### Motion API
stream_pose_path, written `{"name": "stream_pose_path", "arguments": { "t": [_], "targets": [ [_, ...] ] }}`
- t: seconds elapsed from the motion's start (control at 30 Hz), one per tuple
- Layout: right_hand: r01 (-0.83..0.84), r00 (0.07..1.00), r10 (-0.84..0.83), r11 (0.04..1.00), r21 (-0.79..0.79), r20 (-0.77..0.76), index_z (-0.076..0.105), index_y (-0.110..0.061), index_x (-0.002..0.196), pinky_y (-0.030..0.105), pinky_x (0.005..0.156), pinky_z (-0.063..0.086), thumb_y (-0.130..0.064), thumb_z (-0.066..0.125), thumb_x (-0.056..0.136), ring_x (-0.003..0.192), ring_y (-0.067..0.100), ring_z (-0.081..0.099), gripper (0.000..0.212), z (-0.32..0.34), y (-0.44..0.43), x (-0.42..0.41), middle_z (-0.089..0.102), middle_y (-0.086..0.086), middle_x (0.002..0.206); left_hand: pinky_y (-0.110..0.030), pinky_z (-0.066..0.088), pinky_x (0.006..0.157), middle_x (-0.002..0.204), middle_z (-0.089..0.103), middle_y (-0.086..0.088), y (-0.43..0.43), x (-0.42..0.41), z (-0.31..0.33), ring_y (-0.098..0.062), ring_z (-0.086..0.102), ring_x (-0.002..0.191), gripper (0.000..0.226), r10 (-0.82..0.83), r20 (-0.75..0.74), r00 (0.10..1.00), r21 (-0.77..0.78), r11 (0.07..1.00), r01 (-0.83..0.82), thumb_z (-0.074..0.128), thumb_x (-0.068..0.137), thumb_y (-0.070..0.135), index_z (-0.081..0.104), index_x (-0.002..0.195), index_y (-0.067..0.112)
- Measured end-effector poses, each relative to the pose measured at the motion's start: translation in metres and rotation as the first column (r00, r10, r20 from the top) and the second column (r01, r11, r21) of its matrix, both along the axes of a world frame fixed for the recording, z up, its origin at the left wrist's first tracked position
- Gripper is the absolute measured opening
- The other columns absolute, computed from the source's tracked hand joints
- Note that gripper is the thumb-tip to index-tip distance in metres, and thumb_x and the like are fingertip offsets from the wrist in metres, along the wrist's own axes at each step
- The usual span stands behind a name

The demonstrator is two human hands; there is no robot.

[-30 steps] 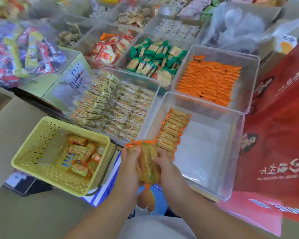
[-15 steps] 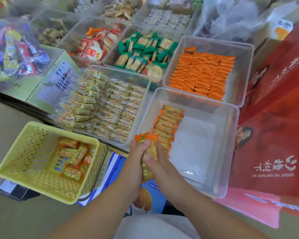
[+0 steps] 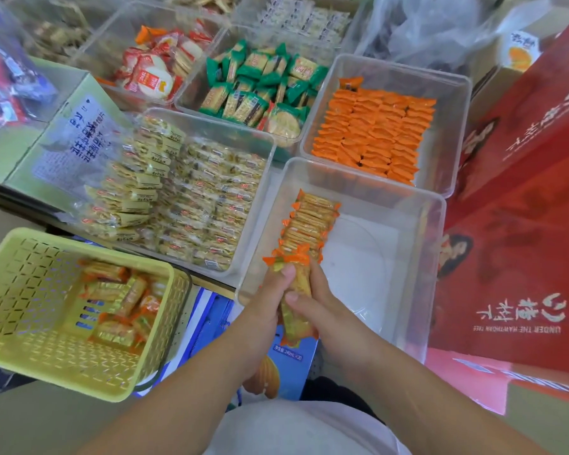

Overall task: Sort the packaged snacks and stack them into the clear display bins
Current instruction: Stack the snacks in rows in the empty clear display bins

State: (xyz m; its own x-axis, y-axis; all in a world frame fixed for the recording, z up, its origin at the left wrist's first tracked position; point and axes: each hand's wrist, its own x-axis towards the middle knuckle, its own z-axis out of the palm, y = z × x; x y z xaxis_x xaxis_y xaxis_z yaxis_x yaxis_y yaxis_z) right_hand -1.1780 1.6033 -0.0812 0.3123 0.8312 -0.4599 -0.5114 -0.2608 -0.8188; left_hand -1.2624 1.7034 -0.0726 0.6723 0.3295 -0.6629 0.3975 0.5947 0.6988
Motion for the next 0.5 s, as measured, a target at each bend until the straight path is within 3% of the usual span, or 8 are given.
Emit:
{"name": "stream_pose_path", "arguments": {
  "t": [0.07, 0.13, 0.17, 0.23, 0.3, 0.37, 0.43, 0.5],
  "targets": [
    [0.018, 1.000, -0.018, 1.000, 0.004, 0.021, 0.036, -0.043, 0.148, 0.045, 0.100, 0.055, -0.038, 0.067, 0.082, 0.124, 0.021, 0.063, 0.074, -0.005, -0.002, 0.002, 0.063, -0.003, 0.135, -0.019, 0.059, 0.079, 0.115, 0.075, 0.009, 0.001, 0.002, 0.001, 0.004, 0.071, 0.101, 0.072, -0.078, 0.008, 0.997, 0.065, 0.995, 0.077, 0.052, 0.084, 0.079, 0.056, 0.136, 0.028],
    [0.063, 0.997, -0.063, 0.998, -0.001, 0.044, 0.044, -0.041, 0.141, 0.042, 0.087, 0.059, -0.035, 0.069, 0.079, 0.117, 0.024, 0.067, 0.068, -0.010, -0.006, 0.010, 0.066, -0.001, 0.129, -0.001, 0.048, 0.061, 0.097, 0.073, 0.031, 0.002, 0.004, 0.008, 0.024, 0.062, 0.088, 0.079, -0.163, 0.060, 0.985, 0.187, 0.971, 0.149, 0.040, 0.073, 0.090, 0.052, 0.131, 0.039],
    [0.103, 0.992, -0.101, 0.994, -0.025, 0.073, 0.045, -0.041, 0.139, 0.039, 0.080, 0.060, -0.038, 0.070, 0.076, 0.114, 0.024, 0.068, 0.068, -0.012, -0.008, 0.017, 0.067, -0.001, 0.128, 0.003, 0.044, 0.065, 0.100, 0.066, 0.044, 0.003, 0.004, 0.012, 0.029, 0.057, 0.093, 0.077, -0.198, 0.080, 0.977, 0.286, 0.943, 0.168, 0.040, 0.069, 0.095, 0.050, 0.129, 0.049],
    [0.199, 0.959, -0.162, 0.969, -0.146, 0.232, 0.040, -0.044, 0.142, 0.031, 0.071, 0.058, -0.050, 0.071, 0.069, 0.110, 0.020, 0.068, 0.081, -0.021, -0.013, 0.035, 0.064, -0.002, 0.129, 0.002, 0.044, 0.075, 0.107, 0.054, 0.058, 0.007, 0.001, 0.010, 0.032, 0.049, 0.103, 0.047, -0.229, 0.052, 0.972, 0.559, 0.813, 0.161, 0.048, 0.075, 0.090, 0.046, 0.119, 0.073],
    [0.248, 0.866, -0.038, 0.899, -0.362, 0.499, 0.024, -0.045, 0.152, 0.031, 0.075, 0.057, -0.058, 0.073, 0.066, 0.107, 0.019, 0.063, 0.099, -0.035, -0.020, 0.057, 0.052, 0.001, 0.131, -0.012, 0.044, 0.087, 0.113, 0.053, 0.050, 0.014, -0.008, -0.006, 0.021, 0.047, 0.109, 0.038, -0.206, -0.085, 0.975, 0.834, 0.521, 0.183, 0.051, 0.084, 0.074, 0.042, 0.121, 0.072],
    [0.209, 0.702, 0.300, 0.780, -0.590, 0.645, 0.005, -0.042, 0.158, 0.038, 0.088, 0.054, -0.057, 0.074, 0.073, 0.110, 0.026, 0.056, 0.110, -0.054, -0.029, 0.074, 0.037, 0.006, 0.131, -0.035, 0.039, 0.099, 0.131, 0.053, 0.024, 0.022, -0.019, -0.026, -0.010, 0.045, 0.124, 0.056, -0.131, -0.297, 0.946, 0.914, 0.249, 0.321, 0.051, 0.082, 0.068, 0.042, 0.133, 0.045],
    [0.160, 0.479, 0.578, 0.683, -0.713, 0.661, -0.008, -0.036, 0.159, 0.040, 0.094, 0.047, -0.056, 0.076, 0.073, 0.119, 0.032, 0.046, 0.122, -0.073, -0.034, 0.079, 0.032, 0.009, 0.133, -0.050, 0.038, 0.107, 0.147, 0.049, -0.008, 0.025, -0.029, -0.042, -0.033, 0.042, 0.135, 0.071, -0.113, -0.452, 0.885, 0.873, 0.146, 0.464, 0.053, 0.082, 0.066, 0.036, 0.140, 0.029],
    [0.094, 0.319, 0.712, 0.633, -0.769, 0.625, -0.015, -0.029, 0.159, 0.041, 0.094, 0.047, -0.054, 0.079, 0.071, 0.124, 0.032, 0.039, 0.131, -0.090, -0.035, 0.075, 0.029, 0.009, 0.137, -0.056, 0.032, 0.115, 0.155, 0.041, -0.017, 0.024, -0.034, -0.050, -0.041, 0.035, 0.143, 0.079, -0.137, -0.529, 0.837, 0.828, 0.132, 0.545, 0.056, 0.083, 0.063, 0.035, 0.147, 0.022]
  ]
}}
